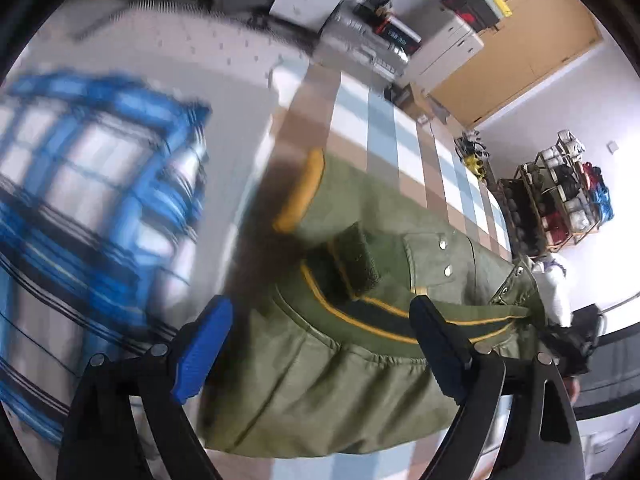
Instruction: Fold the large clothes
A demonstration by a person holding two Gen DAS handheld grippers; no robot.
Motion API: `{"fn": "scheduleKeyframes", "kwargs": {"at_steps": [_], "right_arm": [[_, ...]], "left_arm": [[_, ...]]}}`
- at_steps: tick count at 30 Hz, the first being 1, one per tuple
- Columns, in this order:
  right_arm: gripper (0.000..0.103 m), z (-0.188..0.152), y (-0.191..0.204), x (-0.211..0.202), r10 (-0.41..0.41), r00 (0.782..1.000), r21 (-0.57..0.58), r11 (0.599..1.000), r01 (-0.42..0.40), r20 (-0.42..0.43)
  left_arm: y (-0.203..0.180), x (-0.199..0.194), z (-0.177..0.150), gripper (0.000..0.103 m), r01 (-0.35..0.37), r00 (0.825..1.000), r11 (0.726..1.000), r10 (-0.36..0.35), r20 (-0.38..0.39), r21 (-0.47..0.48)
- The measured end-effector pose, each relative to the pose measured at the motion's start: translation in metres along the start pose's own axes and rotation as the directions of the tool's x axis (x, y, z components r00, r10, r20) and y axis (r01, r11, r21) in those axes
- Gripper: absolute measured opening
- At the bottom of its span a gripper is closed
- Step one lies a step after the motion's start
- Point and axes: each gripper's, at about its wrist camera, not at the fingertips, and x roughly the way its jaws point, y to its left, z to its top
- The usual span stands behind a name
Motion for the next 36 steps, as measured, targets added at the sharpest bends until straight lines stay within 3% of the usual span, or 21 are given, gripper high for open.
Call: {"fn": "scheduleKeyframes", "kwargs": {"at_steps": [1, 2, 3, 4, 6, 9, 10, 12, 16, 18, 19, 21, 22, 24, 25, 28, 30, 32, 34, 36], "right_arm": [[0.042, 0.003, 0.000, -0.004, 0.010, 1.000, 0.002, 1.000, -0.010, 0.013], [0.059, 0.004, 0.000, -0.015, 0.002, 0.999, 0.002, 1.000, -0.002, 0.047], [0.068, 0.005, 0.002, -0.024, -0.014, 0.996, -0.002, 1.000, 0.014, 0.084], [0.077, 0.004, 0.007, -0.035, -0.024, 0.989, -0.029, 0.999, 0.028, 0.143], [0.080, 0.003, 0.025, -0.044, -0.030, 0.982, -0.133, 0.990, 0.055, 0.185], [0.082, -0.003, 0.064, -0.033, -0.059, 0.989, -0.336, 0.936, 0.103, 0.139], [0.083, -0.004, 0.075, -0.025, -0.085, 0.989, -0.388, 0.913, 0.126, 0.121], [0.083, -0.008, 0.095, -0.001, -0.165, 0.983, -0.511, 0.840, 0.181, 0.076], [0.083, -0.011, 0.103, 0.037, -0.334, 0.940, -0.650, 0.701, 0.293, 0.063], [0.083, -0.008, 0.095, 0.044, -0.371, 0.926, -0.660, 0.678, 0.325, 0.076], [0.083, -0.003, 0.089, 0.046, -0.365, 0.928, -0.651, 0.689, 0.319, 0.069], [0.081, 0.007, 0.077, 0.049, -0.356, 0.933, -0.629, 0.713, 0.310, 0.055], [0.080, 0.012, 0.071, 0.051, -0.354, 0.933, -0.620, 0.721, 0.310, 0.055], [0.074, 0.021, 0.063, 0.057, -0.343, 0.938, -0.610, 0.736, 0.295, 0.039], [0.074, 0.025, 0.059, 0.060, -0.340, 0.940, -0.598, 0.748, 0.288, 0.027], [0.059, 0.026, 0.051, 0.070, -0.313, 0.949, -0.576, 0.783, 0.235, -0.038], [0.050, 0.020, 0.054, 0.064, -0.303, 0.953, -0.583, 0.778, 0.235, -0.020], [0.029, 0.014, 0.059, 0.053, -0.266, 0.964, -0.590, 0.779, 0.212, -0.006], [0.017, 0.008, 0.062, 0.039, -0.185, 0.982, -0.580, 0.804, 0.131, -0.035], [0.011, 0.001, 0.067, 0.032, -0.153, 0.987, -0.585, 0.805, 0.096, -0.047]], "left_arm": [[-0.003, 0.002, -0.001, 0.087, -0.017, 1.000, 0.999, 0.017, -0.008, 0.028], [-0.011, 0.002, -0.003, 0.087, -0.048, 0.999, 0.997, 0.049, -0.001, 0.064], [-0.021, 0.006, -0.003, 0.087, -0.063, 0.998, 0.993, 0.063, 0.009, 0.097], [-0.041, 0.007, -0.008, 0.087, -0.067, 0.998, 0.978, 0.066, 0.011, 0.200], [-0.082, 0.019, -0.011, 0.087, -0.042, 0.998, 0.922, 0.054, -0.021, 0.384], [-0.143, 0.047, -0.026, 0.087, 0.023, 0.995, 0.786, 0.041, -0.089, 0.618], [-0.162, 0.065, -0.027, 0.087, 0.049, 0.990, 0.735, 0.056, -0.132, 0.676], [-0.184, 0.097, -0.029, 0.087, 0.079, 0.977, 0.678, 0.094, -0.193, 0.731], [-0.203, 0.160, -0.016, 0.087, 0.151, 0.936, 0.649, 0.147, -0.319, 0.745], [-0.212, 0.177, -0.013, 0.087, 0.163, 0.924, 0.628, 0.174, -0.341, 0.761], [-0.216, 0.188, -0.012, 0.087, 0.179, 0.916, 0.616, 0.181, -0.359, 0.767], [-0.220, 0.199, -0.013, 0.087, 0.238, 0.892, 0.575, 0.189, -0.410, 0.783], [-0.225, 0.204, -0.015, 0.087, 0.254, 0.891, 0.539, 0.193, -0.412, 0.803], [-0.229, 0.214, -0.016, 0.087, 0.271, 0.882, 0.501, 0.212, -0.420, 0.822], [-0.230, 0.219, -0.015, 0.087, 0.283, 0.875, 0.502, 0.215, -0.434, 0.817], [-0.229, 0.224, -0.012, 0.087, 0.328, 0.852, 0.523, 0.196, -0.486, 0.786], [-0.227, 0.225, -0.015, 0.087, 0.375, 0.821, 0.535, 0.188, -0.539, 0.757], [-0.226, 0.222, -0.026, 0.087, 0.398, 0.807, 0.502, 0.205, -0.554, 0.767], [-0.226, 0.221, -0.035, 0.086, 0.426, 0.793, 0.486, 0.205, -0.574, 0.763], [-0.228, 0.218, -0.042, 0.081, 0.462, 0.775, 0.489, 0.183, -0.605, 0.740]]}}
